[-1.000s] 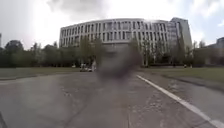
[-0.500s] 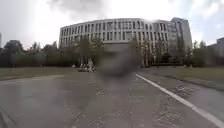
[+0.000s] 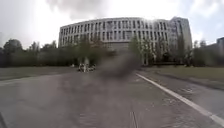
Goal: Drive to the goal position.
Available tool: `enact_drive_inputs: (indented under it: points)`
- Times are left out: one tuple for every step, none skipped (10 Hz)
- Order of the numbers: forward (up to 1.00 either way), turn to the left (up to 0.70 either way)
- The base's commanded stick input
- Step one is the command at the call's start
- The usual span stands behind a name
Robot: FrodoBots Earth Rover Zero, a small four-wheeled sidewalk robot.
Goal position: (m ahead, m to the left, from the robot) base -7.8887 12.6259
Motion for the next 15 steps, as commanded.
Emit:
enact_drive_inputs:
  points:
    - [0.70,0.00]
    - [0.70,0.00]
    - [0.70,0.00]
    - [0.70,0.00]
    - [0.70,0.00]
    - [0.70,0.00]
    - [0.70,0.00]
    - [0.70,0.00]
    - [0.70,0.00]
    - [0.70,0.00]
    - [0.70,0.00]
    - [0.70,0.00]
    - [0.70,0.00]
    - [0.70,0.00]
    - [0.70,0.00]
